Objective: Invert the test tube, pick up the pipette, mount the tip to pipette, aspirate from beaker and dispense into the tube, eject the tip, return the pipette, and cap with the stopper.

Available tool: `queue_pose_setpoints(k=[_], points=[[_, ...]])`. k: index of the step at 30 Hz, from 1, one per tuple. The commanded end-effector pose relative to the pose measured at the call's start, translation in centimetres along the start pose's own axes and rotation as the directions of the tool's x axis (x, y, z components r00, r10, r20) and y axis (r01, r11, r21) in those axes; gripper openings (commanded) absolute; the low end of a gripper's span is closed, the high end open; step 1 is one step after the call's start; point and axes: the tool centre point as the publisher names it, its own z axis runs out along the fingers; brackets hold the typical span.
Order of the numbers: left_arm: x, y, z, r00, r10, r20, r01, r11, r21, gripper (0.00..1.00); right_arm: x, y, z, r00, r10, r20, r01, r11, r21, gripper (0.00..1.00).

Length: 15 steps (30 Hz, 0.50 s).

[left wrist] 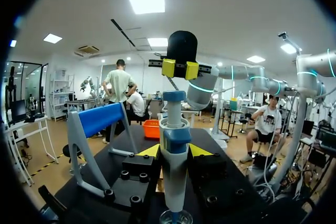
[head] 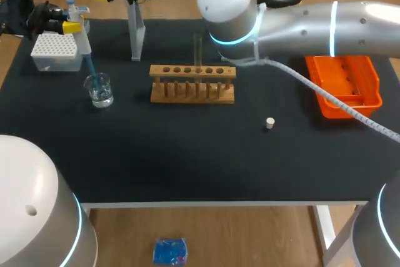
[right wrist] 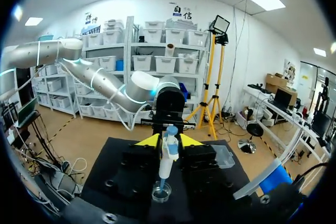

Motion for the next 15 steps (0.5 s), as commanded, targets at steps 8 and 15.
queue_pose_setpoints(k=[8,15], points=[[0.1,-0.1,0.1,1.000,0.001,0.005,-0.001,1.000,-0.002,0.00,-1.6,1.0,2.3,0.992,0.030,-0.123,-0.033,0.999,-0.022,0.00],[0.1,-0.1,0.1,1.000,0.001,0.005,-0.001,1.000,-0.002,0.00,-1.4,1.1,3.8,0.988,0.063,-0.141,-0.066,0.998,-0.012,0.00]])
